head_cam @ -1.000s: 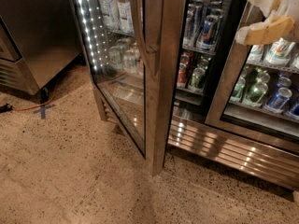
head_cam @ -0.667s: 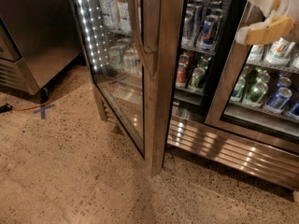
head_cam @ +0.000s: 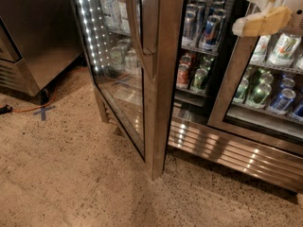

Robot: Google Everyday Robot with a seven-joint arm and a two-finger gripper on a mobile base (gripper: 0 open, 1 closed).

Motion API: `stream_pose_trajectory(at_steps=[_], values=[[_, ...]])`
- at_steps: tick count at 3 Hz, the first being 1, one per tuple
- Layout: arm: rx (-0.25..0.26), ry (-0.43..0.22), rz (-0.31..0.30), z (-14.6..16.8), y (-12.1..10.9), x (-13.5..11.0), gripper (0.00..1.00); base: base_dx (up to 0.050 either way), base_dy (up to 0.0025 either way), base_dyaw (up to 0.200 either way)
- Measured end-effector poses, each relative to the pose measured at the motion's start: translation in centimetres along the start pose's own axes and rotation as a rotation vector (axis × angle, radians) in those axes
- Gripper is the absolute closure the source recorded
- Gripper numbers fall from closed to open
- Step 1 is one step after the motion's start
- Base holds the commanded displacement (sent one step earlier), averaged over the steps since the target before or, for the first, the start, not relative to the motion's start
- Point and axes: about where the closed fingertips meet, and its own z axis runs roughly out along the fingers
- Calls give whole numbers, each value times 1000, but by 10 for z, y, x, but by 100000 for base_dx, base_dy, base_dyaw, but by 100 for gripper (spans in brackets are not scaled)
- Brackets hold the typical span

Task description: Open left fridge door

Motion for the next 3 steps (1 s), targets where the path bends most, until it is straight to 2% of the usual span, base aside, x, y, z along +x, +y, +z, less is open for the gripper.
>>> stream_pose_trajectory(at_steps=[1, 3], values=[[-8, 51, 90, 8, -7, 15, 0, 0, 0, 0], [-4, 105, 170, 15, -16, 30, 0, 0, 0, 0]])
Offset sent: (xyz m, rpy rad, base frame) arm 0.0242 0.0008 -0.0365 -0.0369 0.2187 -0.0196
